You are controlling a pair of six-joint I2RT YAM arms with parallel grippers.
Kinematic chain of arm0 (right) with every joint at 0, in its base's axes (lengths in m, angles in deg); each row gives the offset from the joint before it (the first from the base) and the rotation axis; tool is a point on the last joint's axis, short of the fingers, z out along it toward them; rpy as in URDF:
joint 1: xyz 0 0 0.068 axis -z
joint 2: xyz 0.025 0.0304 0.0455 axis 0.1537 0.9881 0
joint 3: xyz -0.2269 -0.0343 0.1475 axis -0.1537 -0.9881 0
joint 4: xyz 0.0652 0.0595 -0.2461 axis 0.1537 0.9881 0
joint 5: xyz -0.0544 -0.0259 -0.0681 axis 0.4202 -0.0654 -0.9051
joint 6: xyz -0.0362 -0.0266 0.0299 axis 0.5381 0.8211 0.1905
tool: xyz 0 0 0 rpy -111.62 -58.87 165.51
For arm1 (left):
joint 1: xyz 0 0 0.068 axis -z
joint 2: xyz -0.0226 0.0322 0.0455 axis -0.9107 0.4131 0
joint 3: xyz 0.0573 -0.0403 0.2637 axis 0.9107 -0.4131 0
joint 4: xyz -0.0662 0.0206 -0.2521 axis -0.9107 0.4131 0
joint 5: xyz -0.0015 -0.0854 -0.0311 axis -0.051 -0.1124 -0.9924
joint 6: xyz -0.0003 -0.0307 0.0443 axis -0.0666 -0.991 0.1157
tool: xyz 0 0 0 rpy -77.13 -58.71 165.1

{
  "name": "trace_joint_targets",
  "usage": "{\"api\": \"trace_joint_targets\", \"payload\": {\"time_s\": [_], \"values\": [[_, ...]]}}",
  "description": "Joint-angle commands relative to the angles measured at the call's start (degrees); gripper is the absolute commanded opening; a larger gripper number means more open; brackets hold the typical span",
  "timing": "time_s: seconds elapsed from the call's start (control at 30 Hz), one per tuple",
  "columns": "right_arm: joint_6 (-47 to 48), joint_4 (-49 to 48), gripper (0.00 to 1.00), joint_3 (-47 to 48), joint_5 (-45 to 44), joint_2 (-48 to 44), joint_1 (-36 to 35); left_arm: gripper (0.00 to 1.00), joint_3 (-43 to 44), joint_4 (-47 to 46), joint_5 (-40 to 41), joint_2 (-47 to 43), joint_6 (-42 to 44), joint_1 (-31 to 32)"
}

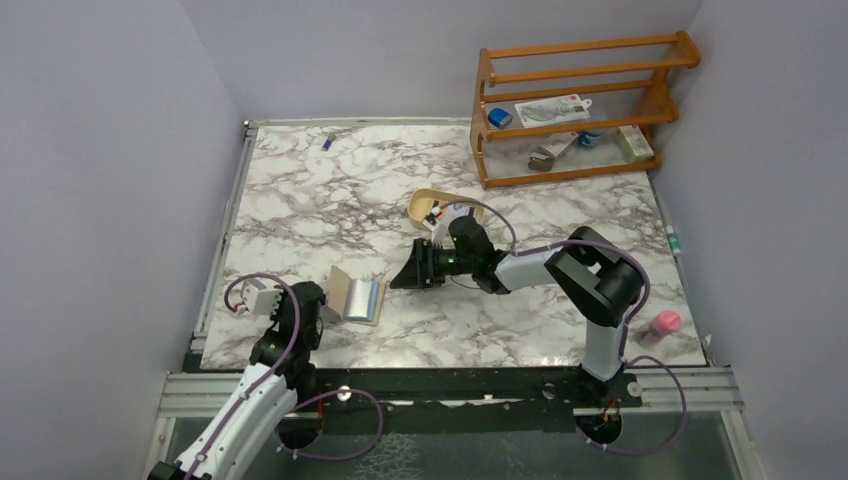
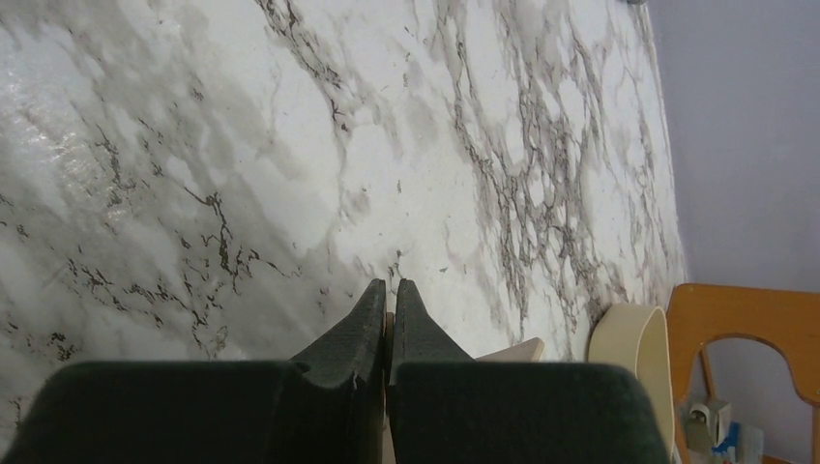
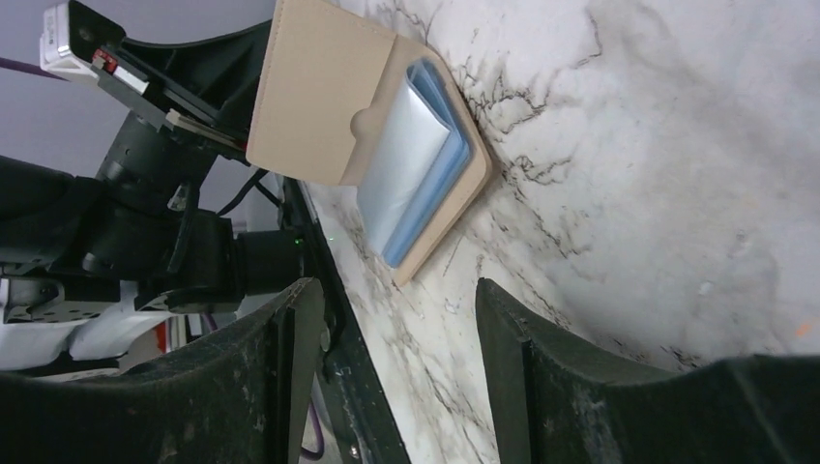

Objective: Take the credit cards out of the card holder

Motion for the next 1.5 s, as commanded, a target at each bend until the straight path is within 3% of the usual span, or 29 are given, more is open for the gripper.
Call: {"api": "trace_joint_targets", "payload": {"time_s": [0.0,0.5,1.0,1.13,1.27,1.4,1.47], "values": [[-2.6,-1.0,0.63,3.6,0.4,3.2,-3.0,0.00,0.5,4.4,0.8,-2.0,-0.4,-0.3],[-6.9,4.1,0.62,5.0,-4.5,7.5,-7.1,0.00,0.5,4.6,0.4,-2.7,-0.3,-0.3],[-15.6,-0.1,0.61,11.0,-4.6,16.6,-10.4,0.00,-1.0,4.7,-0.2,-3.6,-1.2,-0.3],[-17.4,-2.2,0.57,10.0,-5.3,16.9,-10.7,0.00,-1.6,4.9,-0.6,-4.3,-1.6,-0.3],[-19.9,-6.0,0.36,8.0,-6.3,16.9,-10.8,0.00,-2.1,5.4,-0.8,-4.9,-1.9,-0.3],[-21.5,-9.0,0.06,7.1,-6.7,17.2,-10.8,0.00,-2.2,5.5,-0.8,-5.1,-1.9,-0.3],[-21.6,-9.4,0.01,7.3,-6.8,17.2,-10.7,0.00,-2.2,5.7,-0.8,-5.1,-1.9,-0.3]]}}
